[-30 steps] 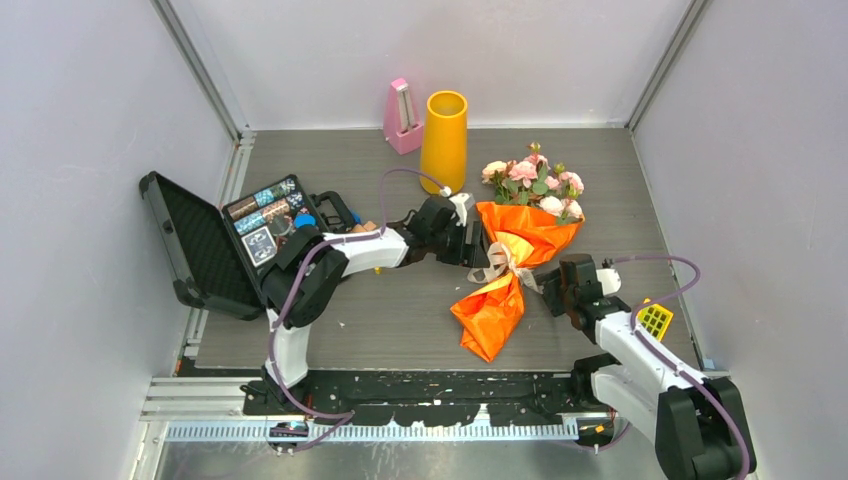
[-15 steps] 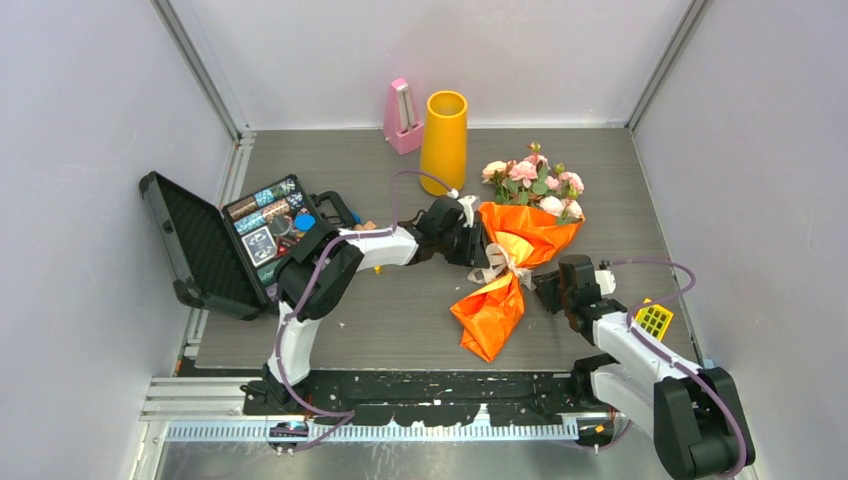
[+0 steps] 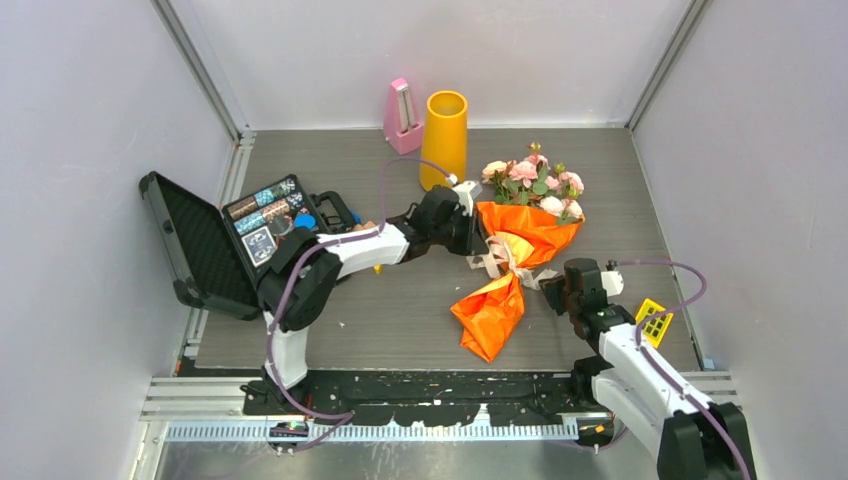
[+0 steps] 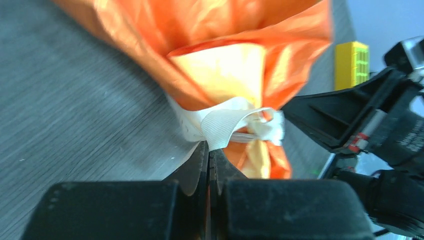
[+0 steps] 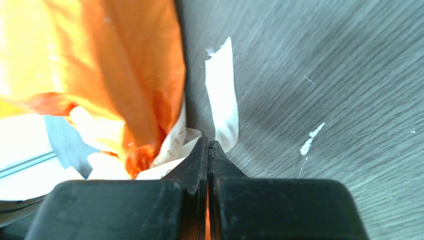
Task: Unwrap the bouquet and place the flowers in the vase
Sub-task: Untie the ribbon from the wrapping paper.
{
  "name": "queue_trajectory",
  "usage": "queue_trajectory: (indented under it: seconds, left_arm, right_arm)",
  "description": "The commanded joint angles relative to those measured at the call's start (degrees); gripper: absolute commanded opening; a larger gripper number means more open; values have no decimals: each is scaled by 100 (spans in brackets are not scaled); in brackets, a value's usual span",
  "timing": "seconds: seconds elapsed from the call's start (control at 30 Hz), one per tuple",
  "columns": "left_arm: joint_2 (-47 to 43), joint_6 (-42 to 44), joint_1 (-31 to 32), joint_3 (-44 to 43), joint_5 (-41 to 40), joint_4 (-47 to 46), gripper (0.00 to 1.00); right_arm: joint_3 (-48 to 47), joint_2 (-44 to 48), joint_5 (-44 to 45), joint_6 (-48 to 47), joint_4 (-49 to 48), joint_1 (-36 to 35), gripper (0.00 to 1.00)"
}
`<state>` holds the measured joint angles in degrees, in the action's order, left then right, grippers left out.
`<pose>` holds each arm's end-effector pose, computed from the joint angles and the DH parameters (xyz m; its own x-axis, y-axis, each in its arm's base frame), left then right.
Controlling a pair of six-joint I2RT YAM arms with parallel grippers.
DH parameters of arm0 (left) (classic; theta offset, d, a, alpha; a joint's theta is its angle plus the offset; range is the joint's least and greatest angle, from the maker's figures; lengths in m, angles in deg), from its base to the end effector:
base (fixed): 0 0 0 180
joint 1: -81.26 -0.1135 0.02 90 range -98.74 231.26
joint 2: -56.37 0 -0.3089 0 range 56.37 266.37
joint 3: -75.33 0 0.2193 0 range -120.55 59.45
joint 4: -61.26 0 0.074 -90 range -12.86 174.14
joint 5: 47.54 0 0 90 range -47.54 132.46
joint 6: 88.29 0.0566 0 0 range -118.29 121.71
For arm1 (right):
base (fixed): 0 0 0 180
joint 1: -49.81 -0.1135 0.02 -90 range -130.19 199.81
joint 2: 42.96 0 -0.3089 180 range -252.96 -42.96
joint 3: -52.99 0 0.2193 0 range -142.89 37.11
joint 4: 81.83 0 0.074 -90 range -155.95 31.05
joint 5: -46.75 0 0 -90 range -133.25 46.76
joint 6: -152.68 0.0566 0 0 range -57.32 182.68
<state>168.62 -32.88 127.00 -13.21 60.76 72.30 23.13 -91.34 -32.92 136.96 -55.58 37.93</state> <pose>0.2962 -0.3295 0.2384 -0.8157 0.0648 -0.5748 0.4822 0.6251 -0.6138 0.1145 0.0137 0.1834 -0.2618 0.9127 -0.3139 0.6423 0.4075 0.6492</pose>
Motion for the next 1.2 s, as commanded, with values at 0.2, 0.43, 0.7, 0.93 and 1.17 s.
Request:
queue_trajectory:
  seconds: [0.2,0.43,0.7,0.93,1.17]
  left_arm:
    - [-1005,755,23,-154,-117,136,0]
    - [-994,890,23,-129,-26,353,0]
    - [-1096,1156,23,41,-159,657,13]
    - [-1367,1446,23,383,-605,847,27]
    - [-1687,1557,23,821,-733,763,38]
  right_arm:
    - [-437,1325,484,-167,1309,16,0]
    - [-293,1244,89,76,1132,10,23]
    - [-205,635,-370,184,459,10,43]
    - [29,377,-399,637,53,10,54]
    - [432,710,-81,1240,-79,12,56]
